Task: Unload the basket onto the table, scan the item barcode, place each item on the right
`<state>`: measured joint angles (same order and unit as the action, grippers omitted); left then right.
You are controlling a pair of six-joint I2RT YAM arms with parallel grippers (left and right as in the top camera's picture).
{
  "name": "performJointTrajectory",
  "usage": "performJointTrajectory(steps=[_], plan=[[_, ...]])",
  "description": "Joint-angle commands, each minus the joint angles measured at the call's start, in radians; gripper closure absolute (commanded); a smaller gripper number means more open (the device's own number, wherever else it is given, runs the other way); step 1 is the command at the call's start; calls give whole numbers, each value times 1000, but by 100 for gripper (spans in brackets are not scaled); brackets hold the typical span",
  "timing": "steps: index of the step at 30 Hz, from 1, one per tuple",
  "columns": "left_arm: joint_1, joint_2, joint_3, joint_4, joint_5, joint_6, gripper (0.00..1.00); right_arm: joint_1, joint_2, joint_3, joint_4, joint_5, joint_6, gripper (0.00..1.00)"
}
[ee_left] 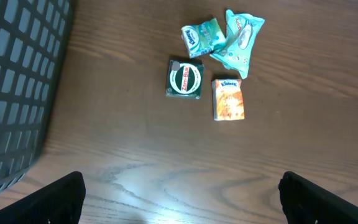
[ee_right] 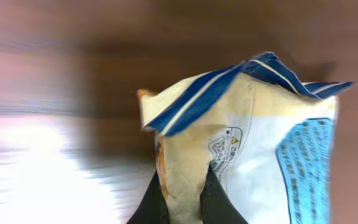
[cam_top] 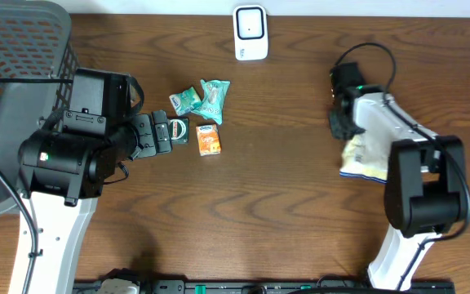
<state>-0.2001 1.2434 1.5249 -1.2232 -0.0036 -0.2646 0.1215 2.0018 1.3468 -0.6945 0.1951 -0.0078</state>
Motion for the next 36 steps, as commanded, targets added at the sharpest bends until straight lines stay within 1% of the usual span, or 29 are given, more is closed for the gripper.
performJointTrajectory(steps=[1,6,9,11,14,17,19,22,24,27,30,31,32,33,36], plan=[[-2,-2,11,0,-9,2,2,7,-52,53,3,-763,7,99],[-2,-2,11,0,-9,2,3,3,-121,80,13,-1157,14,99],[-2,-2,11,0,-9,2,2,2,-111,57,15,-1265,14,99],[-2,-2,11,0,-9,2,2,2,-99,26,14,-1260,14,99],[-2,-2,11,0,-9,2,2,1,-83,-44,57,-1211,20,99],[-2,-2,11,0,-9,2,2,-22,-73,-116,130,-1114,87,99],[-2,-2,11,0,-9,2,2,-55,-72,-126,138,-1025,117,99],[-2,-2,11,0,-9,2,2,-114,-73,-120,145,-918,119,99],[-2,-2,11,0,-9,2,2,-147,-73,-111,130,-798,119,99],[-2,-2,11,0,-9,2,2,-178,-73,-79,67,-544,105,99],[-2,-2,11,0,-9,2,2,-196,-73,-9,-33,-339,68,91],[-2,-2,11,0,-9,2,2,-199,-73,19,-68,-293,60,90],[-2,-2,11,0,-9,2,2,-200,-73,76,-130,-236,57,93],[-2,-2,11,0,-9,2,2,-198,-73,106,-159,-225,53,99],[-2,-2,11,0,-9,2,2,-184,-73,213,-261,-259,46,99]])
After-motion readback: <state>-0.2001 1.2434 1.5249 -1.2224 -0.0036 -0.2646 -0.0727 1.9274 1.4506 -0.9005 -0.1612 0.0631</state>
